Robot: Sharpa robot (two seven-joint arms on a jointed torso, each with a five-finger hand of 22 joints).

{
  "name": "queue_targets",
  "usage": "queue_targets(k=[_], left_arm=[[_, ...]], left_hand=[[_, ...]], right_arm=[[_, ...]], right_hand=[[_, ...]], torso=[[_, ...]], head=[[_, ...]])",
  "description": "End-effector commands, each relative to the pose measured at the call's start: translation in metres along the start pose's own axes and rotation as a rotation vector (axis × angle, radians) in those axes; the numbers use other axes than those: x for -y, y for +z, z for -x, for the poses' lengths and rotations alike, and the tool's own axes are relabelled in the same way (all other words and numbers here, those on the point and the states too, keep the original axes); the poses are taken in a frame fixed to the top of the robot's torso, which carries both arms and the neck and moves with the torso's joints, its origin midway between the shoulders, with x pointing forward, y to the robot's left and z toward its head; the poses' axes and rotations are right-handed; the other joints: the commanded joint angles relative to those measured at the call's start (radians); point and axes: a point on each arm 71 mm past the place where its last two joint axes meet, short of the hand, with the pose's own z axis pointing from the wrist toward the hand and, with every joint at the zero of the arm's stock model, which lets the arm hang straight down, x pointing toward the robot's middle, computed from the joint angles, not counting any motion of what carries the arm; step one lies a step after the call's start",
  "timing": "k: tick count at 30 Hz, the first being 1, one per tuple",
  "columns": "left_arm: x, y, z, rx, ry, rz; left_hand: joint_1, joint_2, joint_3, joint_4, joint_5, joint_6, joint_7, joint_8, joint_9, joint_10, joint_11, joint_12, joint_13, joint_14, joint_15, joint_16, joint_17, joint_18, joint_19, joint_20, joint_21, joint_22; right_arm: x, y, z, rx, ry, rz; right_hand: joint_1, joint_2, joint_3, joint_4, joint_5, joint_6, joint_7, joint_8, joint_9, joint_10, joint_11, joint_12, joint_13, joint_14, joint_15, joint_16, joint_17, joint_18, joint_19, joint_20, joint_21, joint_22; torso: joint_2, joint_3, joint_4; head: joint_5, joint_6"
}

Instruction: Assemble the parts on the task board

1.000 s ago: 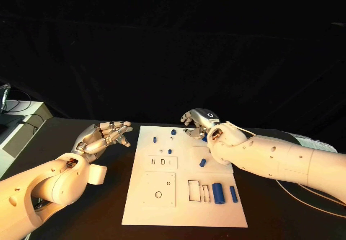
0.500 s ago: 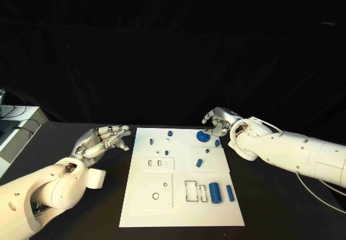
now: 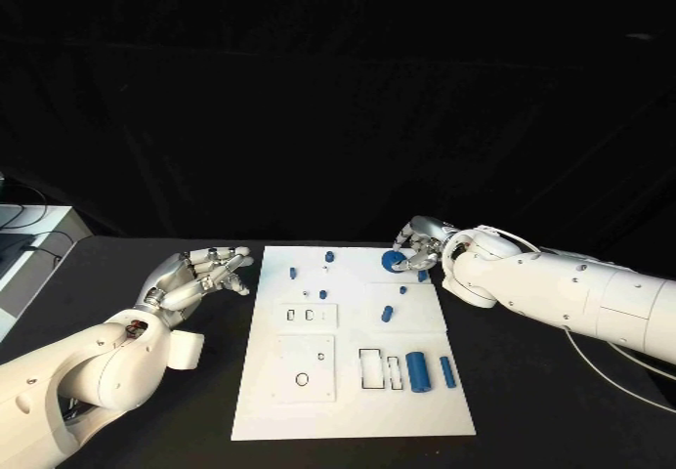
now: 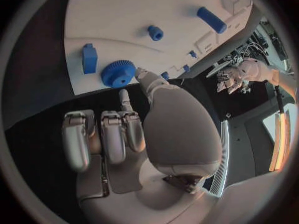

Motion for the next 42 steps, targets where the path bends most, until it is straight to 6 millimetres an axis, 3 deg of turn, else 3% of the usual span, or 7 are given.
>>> queue_targets(k=[1,10,14,21,42], left_arm=[[0.0005,0.0004,-0.0021,-0.017,-0.016,-0.011],[-0.0002,0.0001,-0.0012,-0.016,-0.015,-0.007],[-0.0003,-0.0001,-0.0007,-0.016,-0.015,-0.005],[-0.0005,-0.0003,0.0000,-0.015,-0.014,-0.003],[-0.0011,-0.0002,-0.0001,-0.017,-0.015,0.002]], left_hand=[[-0.013,0.000,0.005,-0.001,-0.001,0.005,-0.001,0.000,0.001,0.008,0.000,0.005,0.001,-0.007,-0.003,0.003,-0.001,0.004,-0.008,0.000,0.004,0.001],[-0.014,0.000,0.005,-0.001,-0.001,0.005,-0.001,0.000,0.001,0.007,0.000,0.005,0.001,-0.007,-0.003,0.003,-0.002,0.004,-0.008,0.000,0.004,0.002],[-0.014,-0.001,0.005,-0.002,-0.001,0.005,-0.001,0.000,0.001,0.007,0.000,0.005,0.001,-0.007,-0.003,0.004,-0.002,0.004,-0.010,0.000,0.006,0.003],[-0.014,-0.001,0.005,-0.002,-0.001,0.005,-0.001,0.000,0.001,0.007,0.000,0.005,0.001,-0.007,-0.003,0.004,-0.002,0.004,-0.010,0.000,0.006,0.003],[-0.015,0.000,0.006,-0.002,-0.001,0.004,-0.001,-0.001,0.001,0.006,0.000,0.005,0.000,-0.008,-0.003,0.005,-0.003,0.004,-0.011,0.000,0.008,0.004]], right_arm=[[0.0020,0.0021,-0.0021,-0.016,-0.025,-0.041],[-0.0005,0.0045,-0.0020,0.006,-0.038,-0.039],[0.0009,0.0046,-0.0018,0.006,-0.042,-0.043],[0.0038,0.0046,-0.0017,-0.001,-0.048,-0.053],[0.0011,0.0074,-0.0079,-0.039,-0.041,-0.053]], right_hand=[[-0.005,0.005,-0.009,0.001,-0.003,-0.006,0.000,0.006,0.002,0.068,0.010,0.006,0.226,0.089,0.006,0.006,0.180,-0.011,0.086,0.005,0.005,0.220],[-0.003,0.008,-0.015,0.005,-0.002,-0.010,0.001,0.005,0.001,0.068,0.010,0.006,0.226,0.090,0.007,0.007,0.183,-0.013,0.090,0.006,0.012,0.229],[0.000,0.011,-0.017,0.006,0.000,-0.012,0.002,0.005,0.001,0.067,0.011,0.005,0.225,0.090,0.007,0.007,0.183,-0.014,0.091,0.007,0.014,0.232],[0.003,0.013,-0.018,0.007,0.001,-0.012,0.002,0.005,0.001,0.065,0.011,0.003,0.222,0.090,0.008,0.008,0.185,-0.016,0.094,0.007,0.019,0.238],[0.006,0.023,-0.022,0.017,0.006,-0.011,0.003,0.009,0.003,0.062,0.012,0.002,0.221,0.090,0.009,0.008,0.187,-0.019,0.099,0.009,0.029,0.250]], torso=[[0.001,-0.0006,0.0004],[0.002,-0.0011,0.0011],[0.002,0.0005,0.0014],[0.001,0.0001,-0.0010],[0.003,0.0004,0.0012]], head=[[0.001,-0.004],[0.002,-0.011],[0.003,-0.013],[0.003,-0.014],[0.003,-0.015]])
